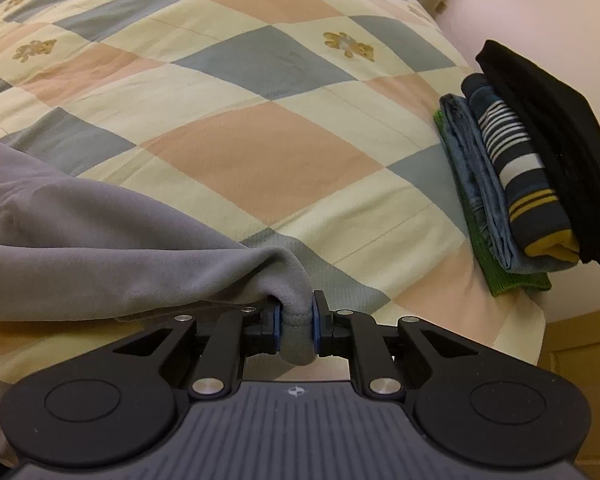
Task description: Fold clothes
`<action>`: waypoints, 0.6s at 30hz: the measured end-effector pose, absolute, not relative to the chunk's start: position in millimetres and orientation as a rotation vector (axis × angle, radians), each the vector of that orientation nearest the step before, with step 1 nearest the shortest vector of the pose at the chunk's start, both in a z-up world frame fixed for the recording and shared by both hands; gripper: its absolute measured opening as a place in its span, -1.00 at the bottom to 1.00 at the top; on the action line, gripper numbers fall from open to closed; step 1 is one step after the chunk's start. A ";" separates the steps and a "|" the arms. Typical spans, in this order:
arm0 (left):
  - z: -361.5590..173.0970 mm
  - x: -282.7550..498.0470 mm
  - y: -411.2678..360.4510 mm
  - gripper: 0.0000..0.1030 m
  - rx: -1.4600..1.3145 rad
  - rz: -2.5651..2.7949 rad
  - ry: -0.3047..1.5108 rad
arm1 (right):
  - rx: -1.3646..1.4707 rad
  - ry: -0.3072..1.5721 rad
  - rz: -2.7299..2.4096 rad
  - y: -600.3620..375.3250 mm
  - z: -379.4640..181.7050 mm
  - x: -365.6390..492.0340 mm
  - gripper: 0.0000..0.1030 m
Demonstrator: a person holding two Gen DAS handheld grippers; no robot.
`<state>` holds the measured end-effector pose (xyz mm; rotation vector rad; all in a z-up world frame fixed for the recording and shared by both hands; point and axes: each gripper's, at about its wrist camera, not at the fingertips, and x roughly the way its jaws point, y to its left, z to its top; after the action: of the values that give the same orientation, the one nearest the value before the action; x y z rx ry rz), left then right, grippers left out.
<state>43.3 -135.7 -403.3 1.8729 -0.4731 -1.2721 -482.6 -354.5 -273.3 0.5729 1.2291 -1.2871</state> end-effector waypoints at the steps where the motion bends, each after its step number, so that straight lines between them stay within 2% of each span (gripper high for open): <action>1: -403.0 46.8 -136.5 -0.77 1.871 -1.274 -0.482 | 0.571 1.231 -1.291 -354.4 -274.0 -481.0 -0.73; 2: -399.4 48.7 -138.9 -0.93 1.863 -1.281 -0.475 | 0.570 1.234 -1.295 -354.1 -274.5 -479.4 -0.73; 6: -358.3 49.8 -150.4 -0.94 1.742 -1.329 -0.435 | 0.554 1.237 -1.309 -353.5 -269.7 -474.9 -0.73; 10: -287.4 65.1 -198.0 -0.94 1.504 -1.373 -0.196 | 0.530 1.177 -1.358 -363.4 -245.6 -475.2 -0.73; 14: -239.7 107.6 -299.1 -0.94 1.273 -1.286 -0.007 | 0.478 1.091 -1.361 -395.5 -218.4 -456.5 -0.74; 18: -231.8 156.2 -427.3 -0.94 1.139 -1.147 0.105 | 0.435 1.031 -1.339 -466.1 -210.2 -438.4 -0.74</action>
<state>156.2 -427.3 -231.8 1.1385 0.1054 -1.1468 -438.4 -466.1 -210.2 0.4350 1.0306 -1.3388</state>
